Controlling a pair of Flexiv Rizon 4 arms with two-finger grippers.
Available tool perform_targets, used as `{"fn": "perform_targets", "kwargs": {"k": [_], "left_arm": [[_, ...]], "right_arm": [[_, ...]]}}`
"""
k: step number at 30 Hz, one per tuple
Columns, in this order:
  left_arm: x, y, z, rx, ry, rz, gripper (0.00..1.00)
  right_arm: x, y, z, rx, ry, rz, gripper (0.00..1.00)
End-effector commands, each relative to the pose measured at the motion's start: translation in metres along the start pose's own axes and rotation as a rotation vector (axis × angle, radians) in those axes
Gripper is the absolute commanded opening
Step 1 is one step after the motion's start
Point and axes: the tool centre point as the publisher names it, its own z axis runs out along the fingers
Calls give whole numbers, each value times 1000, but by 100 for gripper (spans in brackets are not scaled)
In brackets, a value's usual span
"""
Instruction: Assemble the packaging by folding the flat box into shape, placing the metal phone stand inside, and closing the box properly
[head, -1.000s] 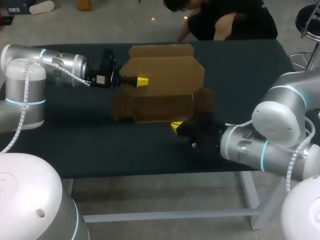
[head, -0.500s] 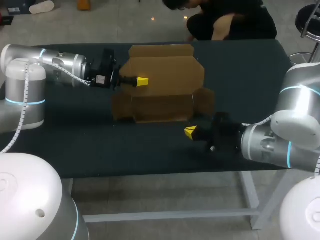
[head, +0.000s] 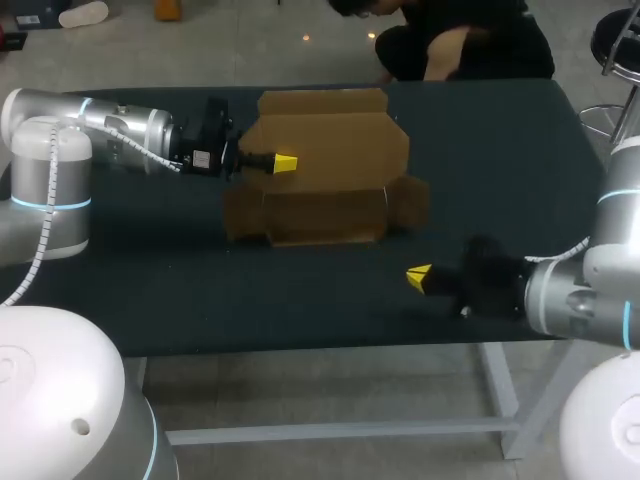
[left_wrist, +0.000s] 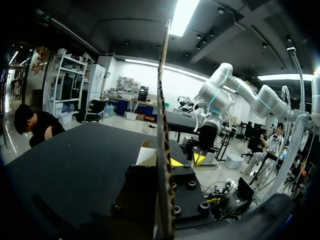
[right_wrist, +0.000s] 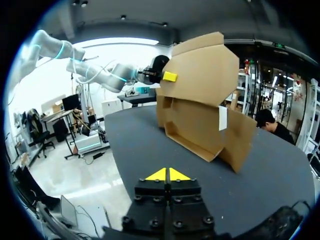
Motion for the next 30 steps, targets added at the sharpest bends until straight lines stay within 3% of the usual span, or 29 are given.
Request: {"fn": "perform_targets", "kwargs": {"k": [1,6,12,19,20,22,25,30], "left_arm": [[0,2,0,-1,1,0,0],[0,2,0,-1,1,0,0],[0,2,0,-1,1,0,0],[0,2,0,-1,1,0,0],[0,2,0,-1,1,0,0],[0,2,0,-1,1,0,0],[0,2,0,-1,1,0,0],[0,2,0,-1,1,0,0]], "right_arm": [[-5,-2,-25,-15,-8,5,22],[-16,-7,-39,16,-40,5,33],[-29,-14,-51,57,-83,11,39],[-44,-16,-59,50,-85,-15,49],[-46,-17,-59,54,-84,-23,52],[-50,-18,-58,64,-83,-32,71],[-59,-22,-59,61,-75,-40,83],[-74,-24,-56,56,-72,-53,82]]}}
